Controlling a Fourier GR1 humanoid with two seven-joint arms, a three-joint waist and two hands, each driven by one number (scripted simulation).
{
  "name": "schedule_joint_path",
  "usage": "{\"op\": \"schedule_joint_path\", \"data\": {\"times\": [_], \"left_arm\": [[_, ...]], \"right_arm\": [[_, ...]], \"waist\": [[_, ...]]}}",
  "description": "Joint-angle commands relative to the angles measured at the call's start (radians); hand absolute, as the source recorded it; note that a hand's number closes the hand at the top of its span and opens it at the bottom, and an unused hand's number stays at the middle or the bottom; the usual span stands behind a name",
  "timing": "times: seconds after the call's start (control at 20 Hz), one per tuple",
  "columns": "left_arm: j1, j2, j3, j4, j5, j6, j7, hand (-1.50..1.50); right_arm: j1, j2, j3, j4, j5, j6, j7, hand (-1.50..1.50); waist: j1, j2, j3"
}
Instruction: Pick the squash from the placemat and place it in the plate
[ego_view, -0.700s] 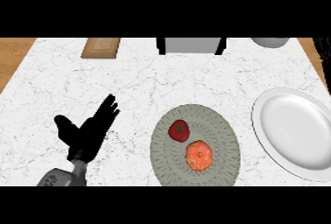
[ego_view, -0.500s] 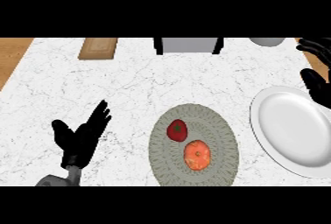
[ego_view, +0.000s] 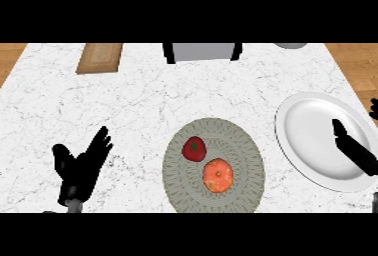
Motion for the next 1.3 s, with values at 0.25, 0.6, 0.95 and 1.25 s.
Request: {"op": "schedule_joint_path", "data": {"times": [0.25, 0.6, 0.95, 1.25], "left_arm": [[0.023, -0.013, -0.014, -0.023, -0.022, -0.033, -0.016, 0.0], [0.003, -0.046, -0.047, -0.01, -0.046, -0.019, -0.009, 0.0], [-0.07, -0.056, -0.022, 0.057, -0.056, -0.032, -0.011, 0.0], [-0.048, -0.061, -0.022, 0.035, -0.06, -0.04, 0.021, 0.0]], "right_arm": [[0.484, 0.179, 0.262, -0.354, 0.302, -0.193, -0.028, -1.5], [0.604, -0.031, 0.336, -0.46, 0.516, 0.077, 0.344, -1.5], [0.426, 0.021, 0.434, -0.545, 0.786, 0.336, 0.795, -1.5], [0.183, 0.253, 0.634, -0.4, 1.047, 0.481, 1.033, -1.5]], "waist": [[0.058, 0.009, 0.002], [0.075, 0.018, -0.003], [0.098, 0.024, -0.002], [0.091, 0.016, 0.001]]}}
